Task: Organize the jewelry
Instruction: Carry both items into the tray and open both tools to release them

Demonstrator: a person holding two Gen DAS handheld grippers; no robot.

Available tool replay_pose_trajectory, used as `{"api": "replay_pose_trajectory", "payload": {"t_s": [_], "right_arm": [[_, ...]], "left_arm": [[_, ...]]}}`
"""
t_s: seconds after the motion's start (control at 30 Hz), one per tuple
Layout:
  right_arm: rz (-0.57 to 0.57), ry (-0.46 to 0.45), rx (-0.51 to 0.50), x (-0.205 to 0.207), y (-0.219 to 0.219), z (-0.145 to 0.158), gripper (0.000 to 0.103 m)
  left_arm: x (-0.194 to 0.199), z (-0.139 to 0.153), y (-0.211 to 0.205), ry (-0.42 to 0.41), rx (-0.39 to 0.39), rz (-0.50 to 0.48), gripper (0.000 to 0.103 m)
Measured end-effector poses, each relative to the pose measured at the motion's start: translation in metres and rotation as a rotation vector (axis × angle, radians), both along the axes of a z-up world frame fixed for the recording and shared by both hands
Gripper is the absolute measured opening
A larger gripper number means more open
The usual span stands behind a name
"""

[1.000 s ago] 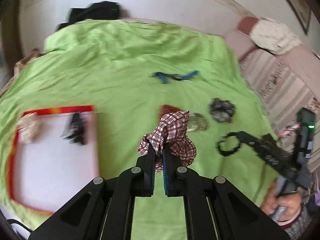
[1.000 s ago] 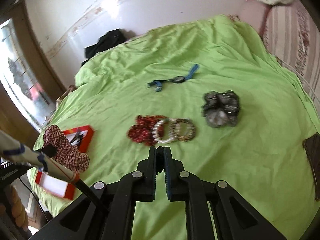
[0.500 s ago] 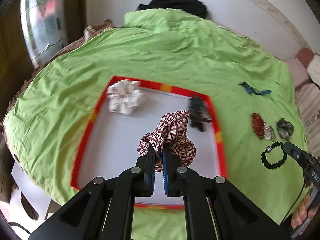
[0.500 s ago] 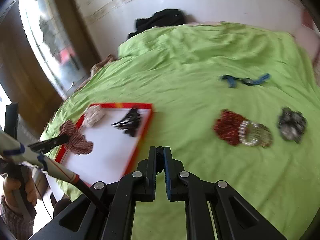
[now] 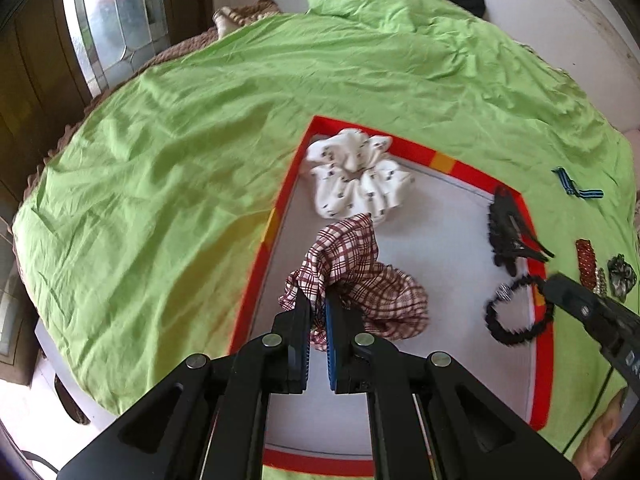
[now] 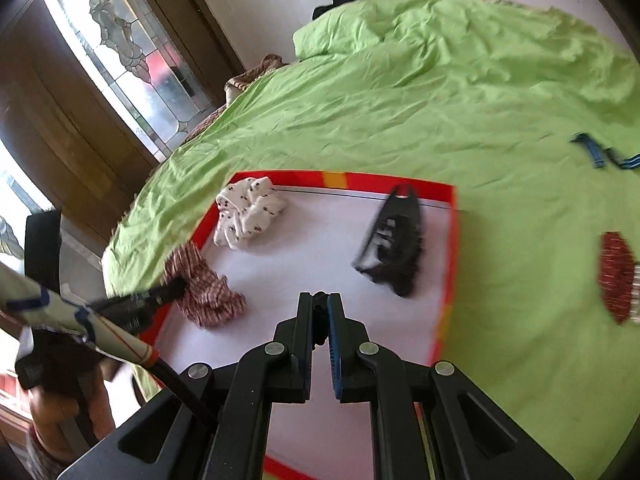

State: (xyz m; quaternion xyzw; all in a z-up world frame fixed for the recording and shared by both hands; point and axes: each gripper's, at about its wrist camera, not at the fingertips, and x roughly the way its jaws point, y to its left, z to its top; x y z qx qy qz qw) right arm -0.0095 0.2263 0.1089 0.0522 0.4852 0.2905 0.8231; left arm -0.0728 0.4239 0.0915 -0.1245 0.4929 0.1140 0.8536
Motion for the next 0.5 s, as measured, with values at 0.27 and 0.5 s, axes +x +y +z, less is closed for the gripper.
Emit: {"api": "replay_pose_trajectory", "payload": {"t_s": [0.27,0.5], "right_arm": [[0.012,0.026,-0.034,0.03,0.049,-0.024,0.008],[0.006,-0.002,-0.095,0.048,0.069,-0.035,0.009]], "left_arm": [[0.0,-0.014,0.014,0.015,-0.042,0.007,0.007],[-0.004,-0.011,0.021,-0.008,-0.074,0.017,0.011]]}}
